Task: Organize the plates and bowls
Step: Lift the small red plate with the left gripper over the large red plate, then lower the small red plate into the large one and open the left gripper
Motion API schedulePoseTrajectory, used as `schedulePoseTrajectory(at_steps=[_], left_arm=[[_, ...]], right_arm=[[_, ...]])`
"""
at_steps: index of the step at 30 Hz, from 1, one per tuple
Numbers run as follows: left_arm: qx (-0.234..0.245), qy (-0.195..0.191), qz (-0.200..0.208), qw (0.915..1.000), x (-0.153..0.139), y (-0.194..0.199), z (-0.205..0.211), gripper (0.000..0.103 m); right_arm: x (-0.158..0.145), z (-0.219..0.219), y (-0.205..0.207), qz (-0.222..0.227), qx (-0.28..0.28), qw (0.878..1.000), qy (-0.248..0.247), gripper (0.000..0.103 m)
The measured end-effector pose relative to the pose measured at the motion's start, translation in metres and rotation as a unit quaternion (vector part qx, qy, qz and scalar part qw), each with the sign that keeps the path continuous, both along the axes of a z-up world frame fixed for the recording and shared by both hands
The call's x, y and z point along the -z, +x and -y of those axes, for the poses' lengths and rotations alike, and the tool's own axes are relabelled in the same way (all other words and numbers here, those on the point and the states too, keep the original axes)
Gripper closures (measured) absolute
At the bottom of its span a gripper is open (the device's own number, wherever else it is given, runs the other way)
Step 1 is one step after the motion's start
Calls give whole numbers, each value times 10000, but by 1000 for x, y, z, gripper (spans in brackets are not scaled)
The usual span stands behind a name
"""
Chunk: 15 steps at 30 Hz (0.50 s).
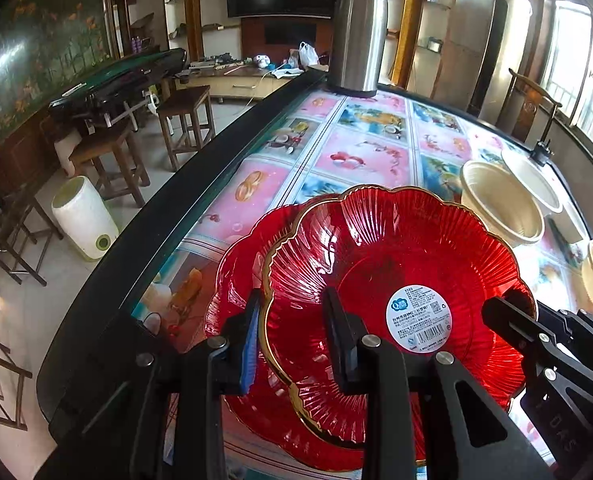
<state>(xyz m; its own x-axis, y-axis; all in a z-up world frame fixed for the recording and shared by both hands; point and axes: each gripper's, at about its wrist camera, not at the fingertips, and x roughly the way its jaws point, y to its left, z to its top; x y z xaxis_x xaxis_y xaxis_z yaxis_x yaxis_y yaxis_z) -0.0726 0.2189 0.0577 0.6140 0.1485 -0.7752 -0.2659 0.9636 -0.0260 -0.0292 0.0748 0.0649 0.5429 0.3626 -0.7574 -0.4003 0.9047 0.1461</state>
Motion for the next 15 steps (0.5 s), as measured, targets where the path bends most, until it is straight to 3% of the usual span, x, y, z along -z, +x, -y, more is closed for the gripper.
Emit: schedulePoseTrajectory(at_steps=[12,15], left_arm=[[-24,212,-283,9994,19,7,-5,74],[-33,214,-402,9990,26,6,-7,74]], right_arm=[[17,-16,12,-244,-82,9991,-334,80],[21,-22,15,-277,-132,9983,-503,76]])
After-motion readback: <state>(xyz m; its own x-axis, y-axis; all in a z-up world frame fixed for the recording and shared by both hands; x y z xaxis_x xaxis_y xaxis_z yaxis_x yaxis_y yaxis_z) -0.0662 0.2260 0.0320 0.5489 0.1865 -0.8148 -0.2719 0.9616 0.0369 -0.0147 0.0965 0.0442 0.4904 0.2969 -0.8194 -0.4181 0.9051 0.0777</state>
